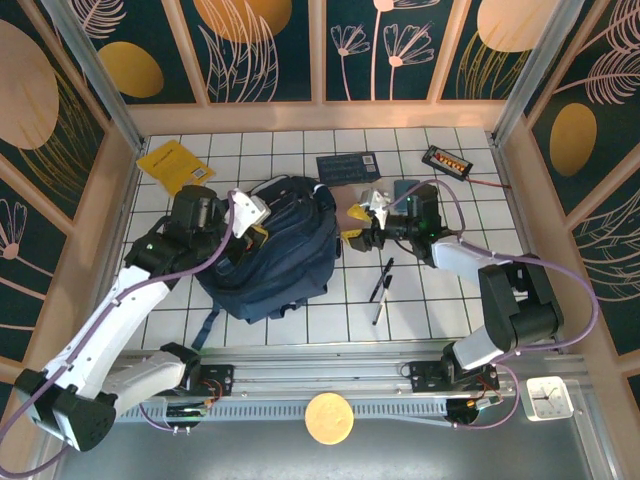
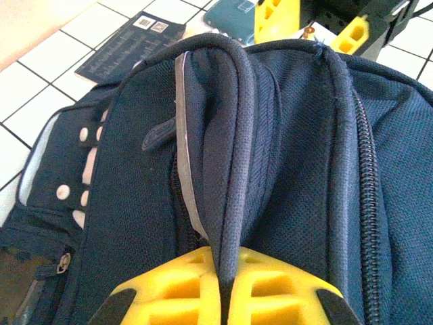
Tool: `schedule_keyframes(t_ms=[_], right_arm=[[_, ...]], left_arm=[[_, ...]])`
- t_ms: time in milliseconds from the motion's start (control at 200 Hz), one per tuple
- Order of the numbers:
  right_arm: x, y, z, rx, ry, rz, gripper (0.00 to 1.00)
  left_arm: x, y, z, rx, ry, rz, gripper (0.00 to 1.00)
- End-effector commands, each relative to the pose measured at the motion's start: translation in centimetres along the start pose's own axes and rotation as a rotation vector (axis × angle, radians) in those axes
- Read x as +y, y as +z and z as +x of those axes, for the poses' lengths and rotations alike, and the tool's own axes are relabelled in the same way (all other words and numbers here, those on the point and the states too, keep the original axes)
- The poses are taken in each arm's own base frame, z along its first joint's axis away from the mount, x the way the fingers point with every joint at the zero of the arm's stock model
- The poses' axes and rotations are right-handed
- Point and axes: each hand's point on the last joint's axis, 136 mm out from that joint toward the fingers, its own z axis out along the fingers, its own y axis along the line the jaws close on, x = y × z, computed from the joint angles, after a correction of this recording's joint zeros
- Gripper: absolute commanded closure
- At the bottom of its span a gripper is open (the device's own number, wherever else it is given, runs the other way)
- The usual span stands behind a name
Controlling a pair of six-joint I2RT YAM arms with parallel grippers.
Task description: Pack the student bag
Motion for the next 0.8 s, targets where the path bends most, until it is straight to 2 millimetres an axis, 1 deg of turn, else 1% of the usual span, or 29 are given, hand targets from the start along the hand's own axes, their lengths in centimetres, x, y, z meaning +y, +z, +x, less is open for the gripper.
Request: schedule_keyframes(t_ms=[0, 145, 290, 570, 791], right_arm=[[-0.5, 0.0, -0.1, -0.019, -0.117, 0.001, 0.36], [-0.5, 0.5, 0.6, 0.005, -0.150, -0.020, 0.36], [-0.7, 1.1, 0.5, 0.002, -0.183, -0.031, 0.37], [-1.3, 2.5, 1.6, 0.003, -0.165, -0.065, 0.37], [-0.5, 3.9, 2.4, -0.009, -0.120, -0.110, 0.38]], left_arm=[[-0.3, -2.4, -4.3, -0.177, 0.108, -0.004, 1.00], [-0.2, -2.5, -4.4, -0.167, 0.111, 0.001, 1.00], [-0.1, -2.6, -4.1, -0.147, 0.105, 0.003, 1.00], [0.3, -3.3, -4.6, -0.155, 0.102, -0.017, 1.00], [0.7, -3.6, -4.9, -0.155, 0.104, -0.039, 1.00]])
